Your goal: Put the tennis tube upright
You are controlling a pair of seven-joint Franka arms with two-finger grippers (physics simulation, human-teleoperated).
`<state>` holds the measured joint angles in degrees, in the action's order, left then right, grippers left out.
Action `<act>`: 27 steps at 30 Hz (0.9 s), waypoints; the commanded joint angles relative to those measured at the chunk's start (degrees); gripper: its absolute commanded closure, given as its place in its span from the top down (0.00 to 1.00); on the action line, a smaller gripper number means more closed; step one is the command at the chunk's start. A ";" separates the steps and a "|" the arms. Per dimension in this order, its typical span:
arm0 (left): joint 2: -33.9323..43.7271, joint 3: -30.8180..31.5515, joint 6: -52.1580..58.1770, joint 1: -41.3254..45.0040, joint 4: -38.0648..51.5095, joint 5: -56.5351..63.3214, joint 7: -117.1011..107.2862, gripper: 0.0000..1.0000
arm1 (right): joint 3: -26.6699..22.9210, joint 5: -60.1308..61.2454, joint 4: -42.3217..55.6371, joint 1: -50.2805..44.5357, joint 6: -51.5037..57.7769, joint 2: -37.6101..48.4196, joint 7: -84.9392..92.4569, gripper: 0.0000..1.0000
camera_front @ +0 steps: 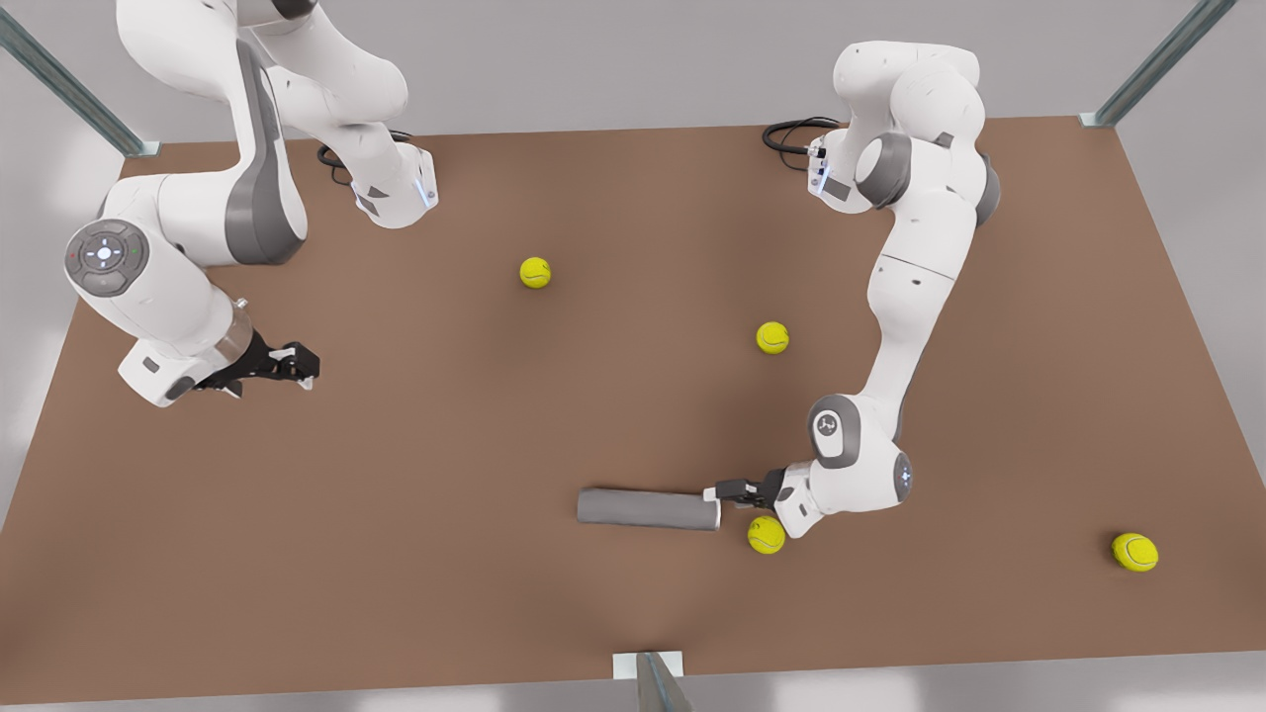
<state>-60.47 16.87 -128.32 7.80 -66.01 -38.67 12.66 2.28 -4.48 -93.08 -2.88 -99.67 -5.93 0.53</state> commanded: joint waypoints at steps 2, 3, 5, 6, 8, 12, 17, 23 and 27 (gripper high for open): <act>0.01 0.00 -1.50 0.37 -0.09 0.00 0.00 0.99 | 0.00 0.00 0.00 0.16 0.09 0.04 0.09 1.00; 0.01 0.00 -1.50 0.46 -0.09 0.00 0.00 0.99 | 0.00 0.00 0.00 0.60 0.09 0.04 0.35 1.00; -0.08 0.00 -1.59 0.55 -0.09 0.00 0.00 0.99 | 0.00 0.00 -0.09 0.68 0.18 -0.05 0.62 1.00; -0.52 0.09 -1.59 0.55 0.00 -0.09 0.00 0.99 | 0.00 0.00 -0.09 0.60 0.09 -0.05 0.53 1.00; -0.96 0.09 -1.67 0.64 0.53 -0.18 0.00 0.99 | 0.00 0.00 -0.09 1.12 0.44 0.04 0.62 1.00; -1.31 0.09 -2.90 1.34 0.53 -1.23 0.09 0.99 | 0.00 0.18 -0.09 1.56 0.79 0.30 0.70 1.00; -1.66 0.35 -2.90 1.34 1.14 -2.72 0.18 0.99 | 0.09 0.26 0.00 1.48 0.62 0.22 0.62 1.00; -3.07 1.32 -3.69 1.34 2.02 -2.90 1.23 0.99 | 0.09 0.26 -0.09 1.56 0.70 0.13 0.62 1.00; -3.25 1.76 -3.78 1.25 2.02 -4.13 1.85 0.99 | 0.09 0.62 -0.17 1.74 0.79 0.04 0.70 1.00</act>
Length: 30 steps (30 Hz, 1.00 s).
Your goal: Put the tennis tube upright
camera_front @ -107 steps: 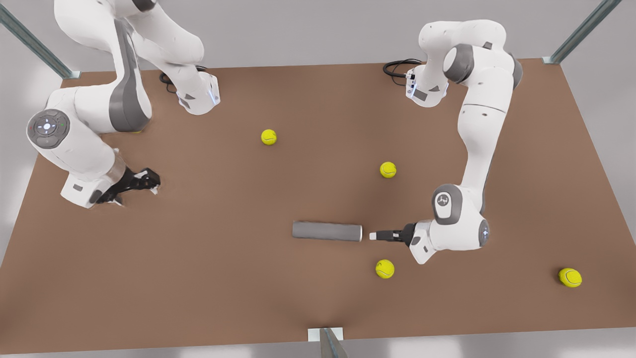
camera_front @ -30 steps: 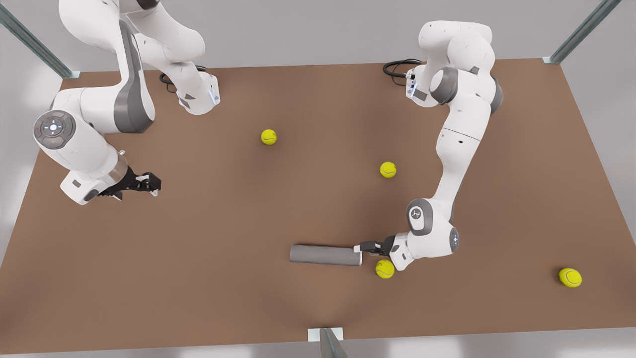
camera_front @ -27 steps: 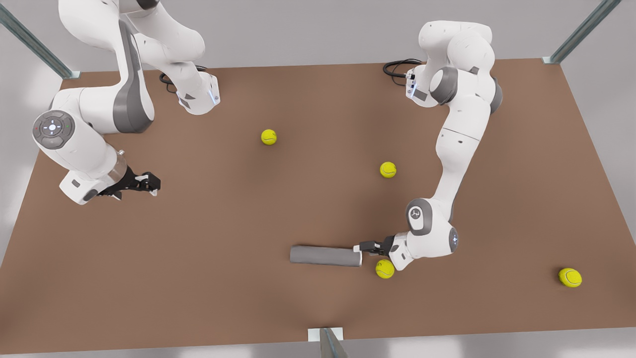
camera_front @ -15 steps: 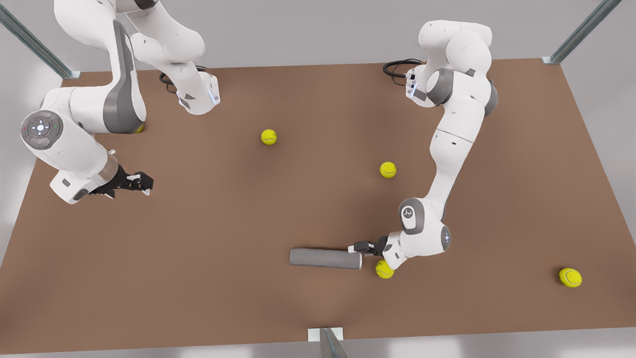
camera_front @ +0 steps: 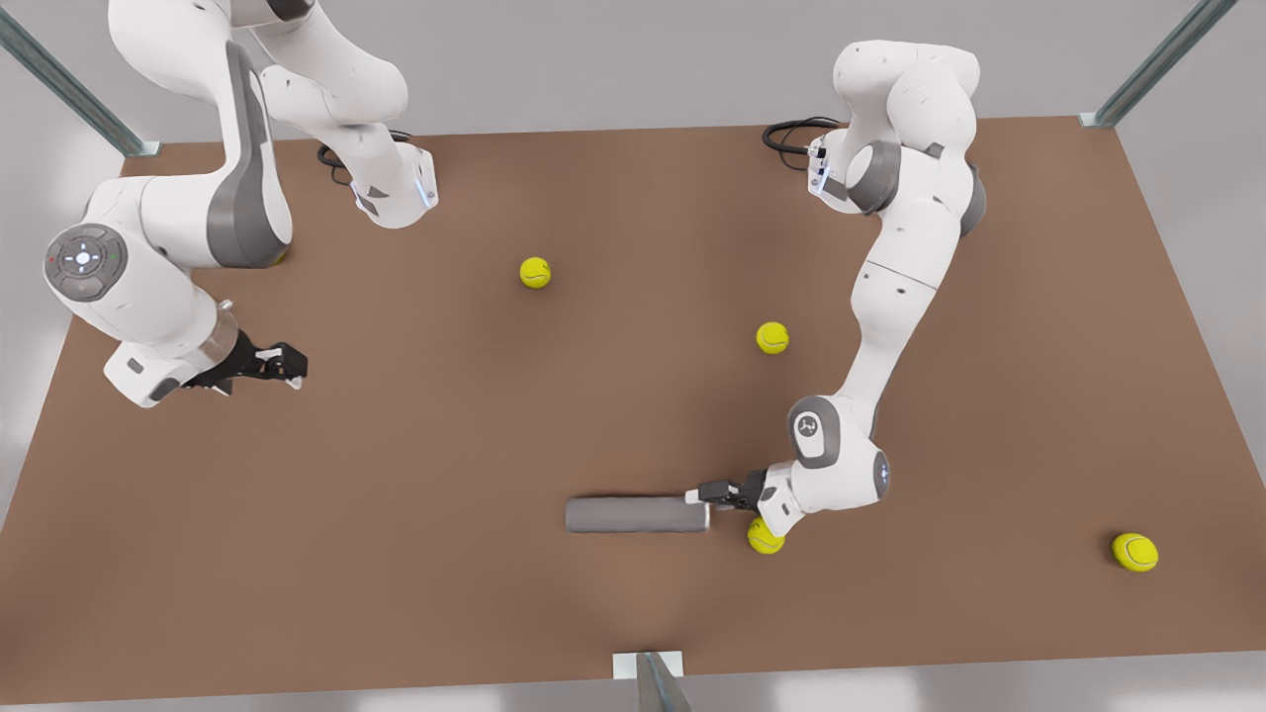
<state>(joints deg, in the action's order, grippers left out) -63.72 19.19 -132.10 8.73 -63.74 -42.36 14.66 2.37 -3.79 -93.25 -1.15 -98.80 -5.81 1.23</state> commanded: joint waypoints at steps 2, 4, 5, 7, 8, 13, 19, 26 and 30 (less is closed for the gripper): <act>-0.26 0.15 0.09 -0.12 0.90 -3.26 1.07 0.99 | 0.00 -0.08 0.00 0.09 0.01 0.01 0.00 1.00; -0.88 0.15 0.00 0.32 1.69 -4.66 1.77 0.99 | 0.00 0.01 0.00 0.09 -0.08 -0.08 0.00 1.00; -1.23 0.15 -0.09 0.41 1.96 -4.84 2.04 0.99 | 0.00 0.01 0.00 0.18 -0.26 -0.16 0.00 1.00; -1.75 0.67 -1.41 0.58 2.05 -5.37 2.74 0.99 | 0.00 0.01 0.00 0.09 -0.61 -0.25 0.00 1.00; -1.84 0.67 -1.41 0.58 2.31 -5.45 2.92 0.99 | 0.00 -0.08 0.00 0.01 -0.69 -0.34 -0.09 1.00; -2.28 1.29 -2.55 1.11 2.31 -6.07 3.36 0.99 | 0.00 -0.08 0.00 -0.17 -0.26 -0.25 -0.09 1.00; -2.55 1.46 -4.13 1.81 2.22 -6.33 3.44 0.99 | 0.00 0.01 0.09 -0.52 -0.69 -0.34 -0.17 1.00; -3.78 2.17 -5.01 2.25 2.75 -6.68 3.62 0.99 | 0.00 -0.08 0.09 -0.43 -1.05 -0.43 -0.35 1.00; -3.95 2.26 -5.01 2.34 2.75 -8.09 3.62 0.99 | 0.00 0.01 0.27 -0.52 -1.13 -0.87 -0.61 1.00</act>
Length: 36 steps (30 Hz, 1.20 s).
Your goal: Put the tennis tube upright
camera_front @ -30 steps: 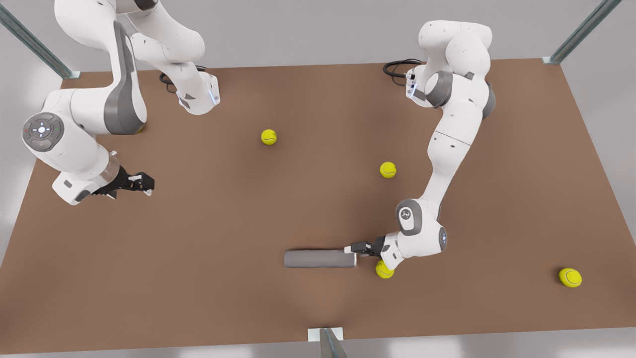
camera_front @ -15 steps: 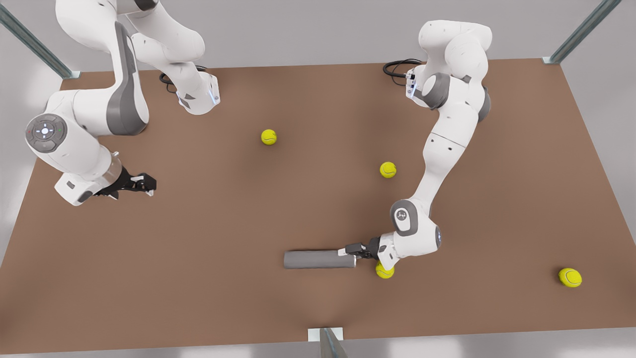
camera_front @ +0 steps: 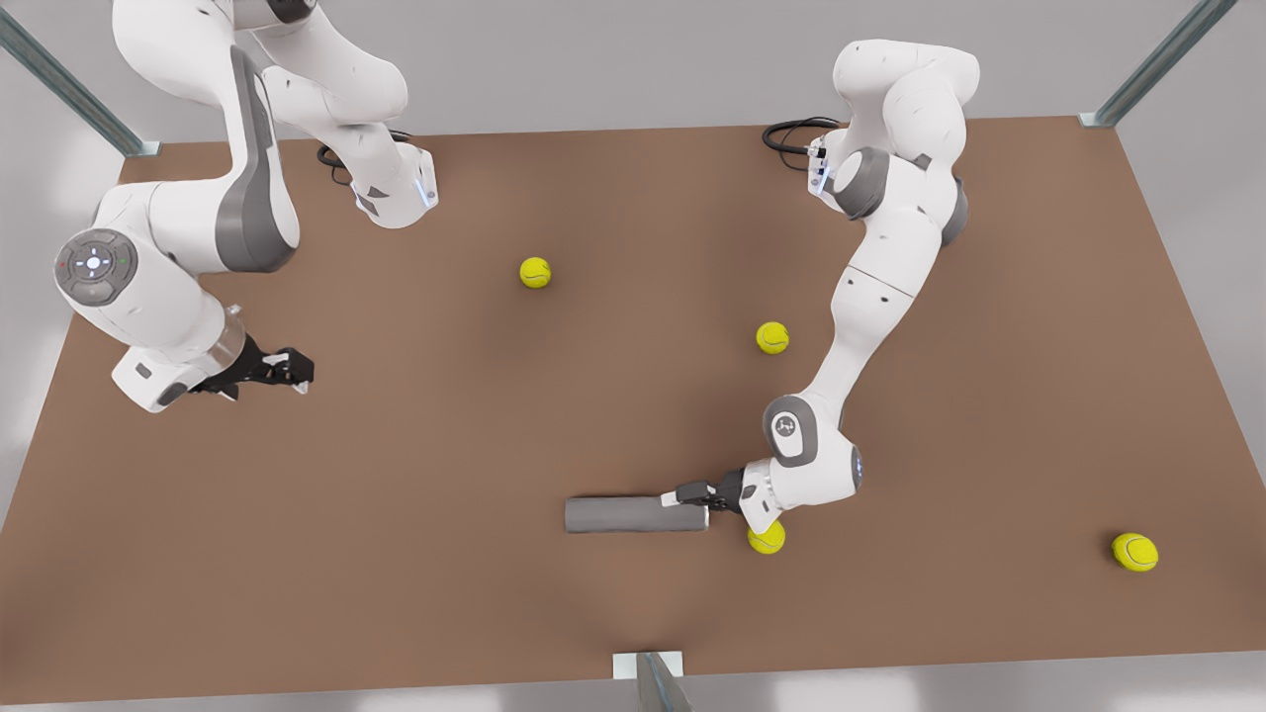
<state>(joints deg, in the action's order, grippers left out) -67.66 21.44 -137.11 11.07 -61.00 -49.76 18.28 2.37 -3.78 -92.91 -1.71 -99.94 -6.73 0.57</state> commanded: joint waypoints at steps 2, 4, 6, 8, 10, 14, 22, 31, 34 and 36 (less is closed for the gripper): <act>0.07 0.00 0.00 0.00 0.00 -0.77 0.00 0.86 | 0.00 0.09 0.01 -0.14 0.01 -0.04 -0.04 1.00; 0.07 0.00 0.00 0.00 0.00 -0.77 -0.09 0.65 | 0.00 0.09 -0.08 -0.14 0.01 -0.04 -0.04 1.00; 0.07 0.00 0.00 -0.09 0.00 -0.77 -0.09 0.50 | 0.00 0.09 -0.08 0.03 0.01 -0.04 -0.04 1.00; 0.33 0.00 0.00 -0.18 -0.35 -0.77 -0.09 0.39 | 0.00 0.09 -0.08 0.39 0.19 0.05 0.14 1.00; 0.42 0.00 0.00 -0.26 -0.35 -0.86 -0.09 0.36 | 0.00 0.09 -0.08 0.30 0.36 0.14 0.14 1.00; 0.42 0.35 0.00 -0.35 -0.18 -2.35 -0.09 0.32 | 0.00 0.18 -0.08 0.39 0.36 0.14 0.22 1.00; 1.83 2.73 0.09 -2.11 -0.97 -5.17 -0.26 0.21 | 0.00 0.18 -0.08 0.65 0.45 0.05 0.58 1.00; 4.02 7.56 0.35 -5.19 -1.85 -7.54 -1.76 0.21 | -0.09 0.26 -0.35 0.65 0.36 -0.04 0.58 1.00; 7.45 7.47 0.88 -6.24 -3.78 -7.28 -4.57 0.21 | 0.00 0.26 -0.35 0.74 0.54 -0.04 0.58 1.00; 9.82 7.47 1.05 -6.77 -5.27 -6.84 -6.85 0.21 | -0.09 0.26 -0.35 0.65 0.45 -0.04 0.58 1.00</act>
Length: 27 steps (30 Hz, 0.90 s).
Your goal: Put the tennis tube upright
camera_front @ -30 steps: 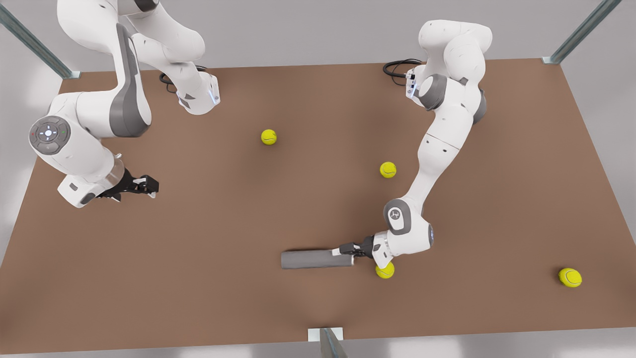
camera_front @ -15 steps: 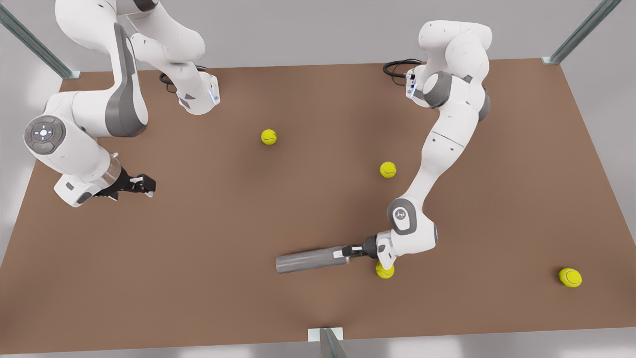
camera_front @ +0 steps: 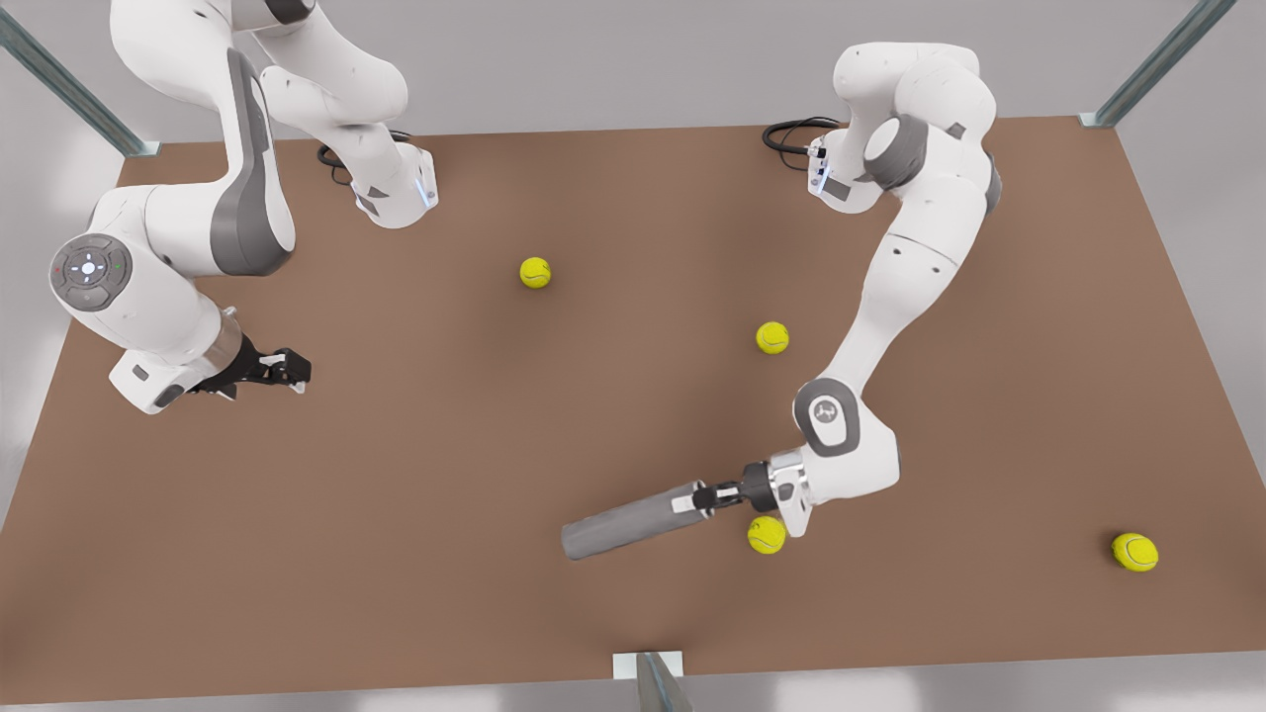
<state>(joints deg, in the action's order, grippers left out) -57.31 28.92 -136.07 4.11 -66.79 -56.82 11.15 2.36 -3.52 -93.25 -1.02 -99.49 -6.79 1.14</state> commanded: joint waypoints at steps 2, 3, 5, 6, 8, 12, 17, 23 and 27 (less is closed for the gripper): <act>1.33 -0.09 0.36 -0.33 -1.42 0.48 -0.43 0.21 | -0.07 0.00 0.00 -0.03 0.00 -0.06 0.00 1.00; 2.20 -0.09 0.45 -0.59 -2.29 0.48 -0.78 0.21 | -0.07 0.00 -0.09 -0.03 0.00 -0.06 0.00 1.00; 4.14 -0.53 0.36 -1.21 -4.66 2.15 -0.78 0.21 | 0.02 0.09 -0.09 -0.12 0.00 -0.06 0.00 1.00; 5.72 -0.53 0.45 -2.00 -6.68 3.12 -1.21 0.21 | 0.02 0.00 -0.09 -0.12 0.00 -0.06 -0.09 1.00; 7.57 -0.62 0.98 -3.05 -8.27 9.18 -4.82 0.21 | 0.02 0.00 -0.09 -0.12 -0.09 -0.06 -0.09 1.00; 11.52 -0.62 5.37 -4.90 -9.41 23.41 -16.86 0.21 | 0.02 0.00 -0.09 -0.12 -0.26 -0.06 -0.09 1.00; 19.17 -0.70 9.24 -7.01 -15.57 28.34 -21.78 0.21 | 0.02 0.00 -0.09 -0.38 -0.18 -0.15 -0.53 1.00; 26.73 -0.70 18.12 -8.94 -16.89 41.87 -31.36 0.21 | 0.02 0.00 -0.09 -0.38 -0.18 -0.41 -0.62 1.00; 29.10 -0.44 22.25 -8.59 -16.80 54.88 -37.60 0.21 | 0.02 0.00 -0.09 -0.38 -0.18 -0.41 -0.62 1.00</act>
<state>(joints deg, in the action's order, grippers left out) -27.43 28.40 -112.99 -4.79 -83.58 -9.60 -26.54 2.37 -3.52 -93.34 -1.47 -99.67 -7.21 0.54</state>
